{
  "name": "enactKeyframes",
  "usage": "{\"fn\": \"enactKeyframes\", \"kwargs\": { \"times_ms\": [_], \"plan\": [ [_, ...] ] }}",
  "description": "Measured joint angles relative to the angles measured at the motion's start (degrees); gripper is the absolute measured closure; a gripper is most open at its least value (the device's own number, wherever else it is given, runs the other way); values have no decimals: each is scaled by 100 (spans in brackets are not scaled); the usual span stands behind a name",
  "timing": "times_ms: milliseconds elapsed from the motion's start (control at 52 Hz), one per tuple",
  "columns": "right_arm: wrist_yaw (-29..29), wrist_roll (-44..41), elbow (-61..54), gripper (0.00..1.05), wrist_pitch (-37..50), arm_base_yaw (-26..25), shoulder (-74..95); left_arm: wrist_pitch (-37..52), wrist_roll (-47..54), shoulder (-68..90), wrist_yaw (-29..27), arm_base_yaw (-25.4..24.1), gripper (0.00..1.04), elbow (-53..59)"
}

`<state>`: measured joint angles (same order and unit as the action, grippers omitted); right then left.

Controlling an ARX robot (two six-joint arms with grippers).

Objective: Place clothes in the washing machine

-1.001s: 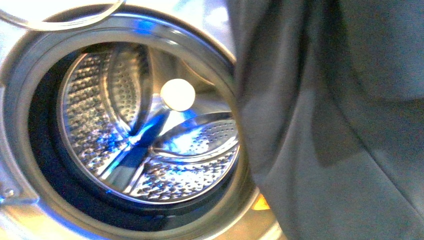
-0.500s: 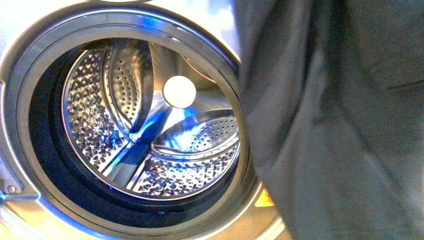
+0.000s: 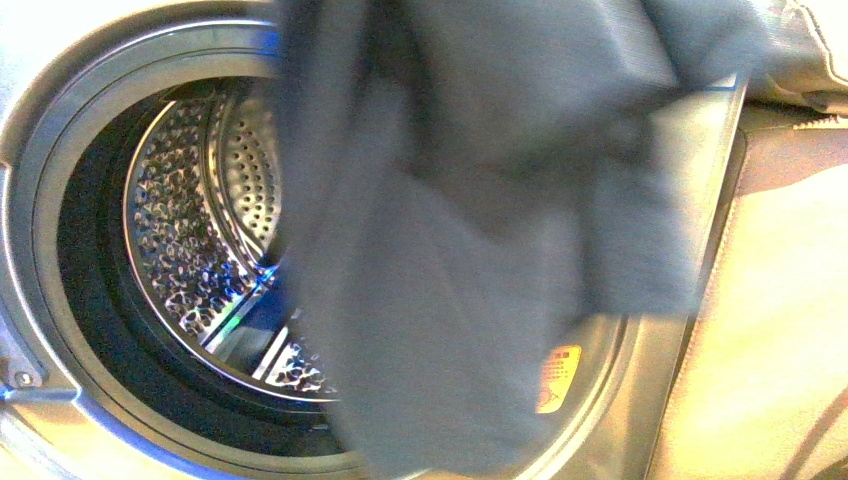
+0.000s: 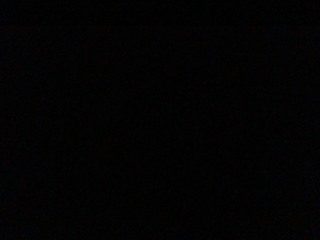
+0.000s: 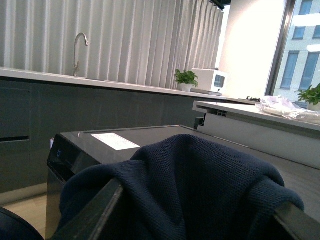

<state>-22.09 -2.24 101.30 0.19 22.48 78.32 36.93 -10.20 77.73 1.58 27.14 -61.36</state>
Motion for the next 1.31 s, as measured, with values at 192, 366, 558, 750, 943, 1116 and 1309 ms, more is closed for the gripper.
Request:
{"fn": "enactKeyframes", "kwargs": {
  "times_ms": [192,366,558,750,943,1116,1309],
  "plan": [
    [-4,0,-2,17,0,0,0,0,-234,-219,354,-581,95,44],
    [-4,11,0,8,2,0,-2,63,-422,-529,509,-1075,95,304],
    [-4,13,0,7,11,0,-17,197,-431,-970,608,-1423,95,927],
    [-7,11,0,7,11,2,-24,271,-420,-1198,625,-1386,95,1497],
    [-4,11,0,7,11,2,-24,376,-352,-1709,658,-1220,95,2435],
    [-4,11,0,7,11,2,-24,503,-330,-2085,710,-1226,95,3169],
    [2448,111,15,21,-1556,240,-262,610,-315,-2288,828,-1453,95,3877]
  ]
}}
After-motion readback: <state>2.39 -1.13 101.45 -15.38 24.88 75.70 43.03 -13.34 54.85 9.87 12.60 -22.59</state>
